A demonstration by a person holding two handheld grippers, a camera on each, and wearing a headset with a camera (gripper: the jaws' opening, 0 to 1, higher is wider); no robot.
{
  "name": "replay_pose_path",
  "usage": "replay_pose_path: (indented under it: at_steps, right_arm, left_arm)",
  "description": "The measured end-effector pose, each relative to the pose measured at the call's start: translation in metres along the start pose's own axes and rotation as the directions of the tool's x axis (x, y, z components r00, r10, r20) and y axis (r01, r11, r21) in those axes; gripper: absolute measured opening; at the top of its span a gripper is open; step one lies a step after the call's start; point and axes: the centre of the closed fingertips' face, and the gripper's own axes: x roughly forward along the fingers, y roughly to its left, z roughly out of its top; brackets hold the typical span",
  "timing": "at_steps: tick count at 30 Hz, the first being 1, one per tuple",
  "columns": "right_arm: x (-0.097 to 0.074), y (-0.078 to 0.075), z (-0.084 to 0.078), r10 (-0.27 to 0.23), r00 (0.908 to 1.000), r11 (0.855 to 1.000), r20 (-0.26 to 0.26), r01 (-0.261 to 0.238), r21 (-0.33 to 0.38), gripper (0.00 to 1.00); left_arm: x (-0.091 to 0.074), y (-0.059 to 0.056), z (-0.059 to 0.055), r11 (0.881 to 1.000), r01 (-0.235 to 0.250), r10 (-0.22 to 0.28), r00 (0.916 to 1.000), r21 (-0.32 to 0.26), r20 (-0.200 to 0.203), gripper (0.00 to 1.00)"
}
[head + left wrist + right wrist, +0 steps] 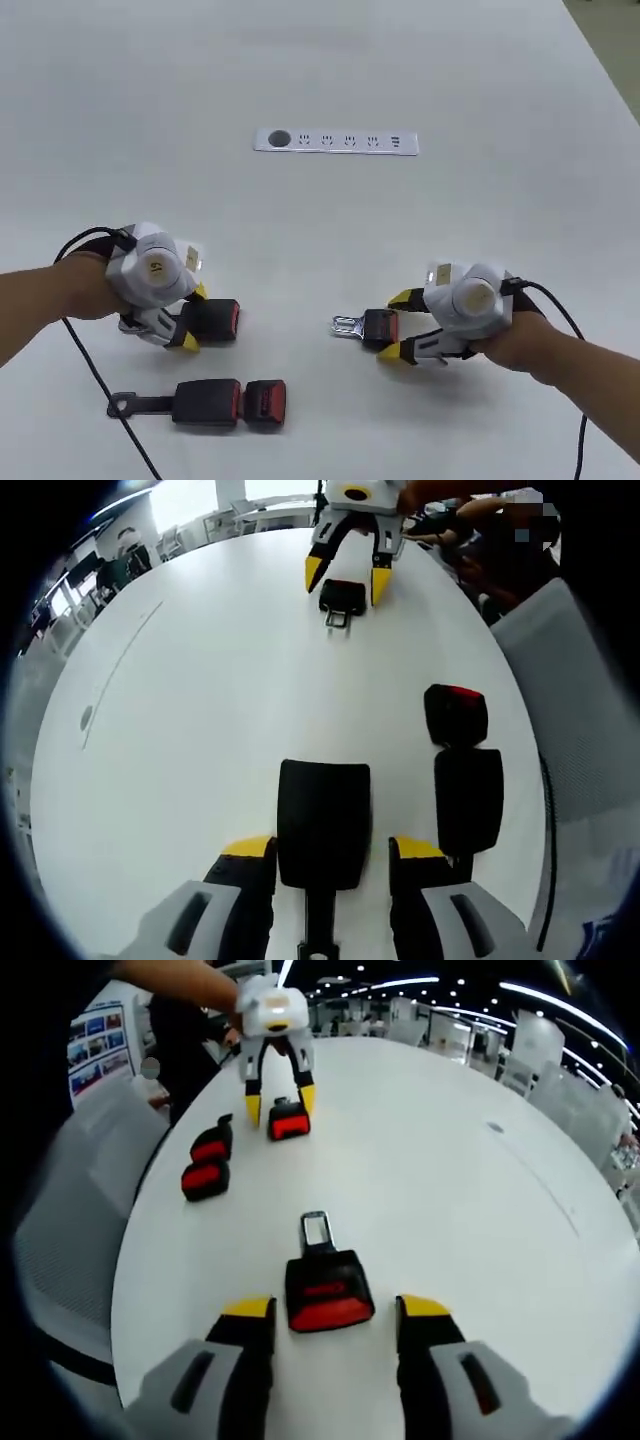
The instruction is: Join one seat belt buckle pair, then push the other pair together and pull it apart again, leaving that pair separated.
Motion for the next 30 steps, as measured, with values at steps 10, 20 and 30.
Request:
replay_pose_path:
  at_steps: [10,20,30]
  right_arm:
    - [-0.029,-0.014,0.01,-0.222,0.9683,0.957,0.115,0.193,0.218,0.76]
    - [-0.052,0.005,0.021,-0.361,0.9192,0.906,0.156,0.306,0.293,0.9]
    - [-0.073,0.048,0.038,-0.393,0.8975,0.906,0.2,0.341,0.25,0.93]
  left_arm:
    - [-0.043,0.017,0.021,0.948,-0.167,0.223,0.9557,-0.272,0.192,0.8]
    - [-0.086,0.008,0.01,0.857,-0.248,0.414,0.854,-0.452,0.316,0.92]
    - [-0.122,-0.033,-0.006,0.817,-0.271,0.496,0.7804,-0.509,0.38,0.97]
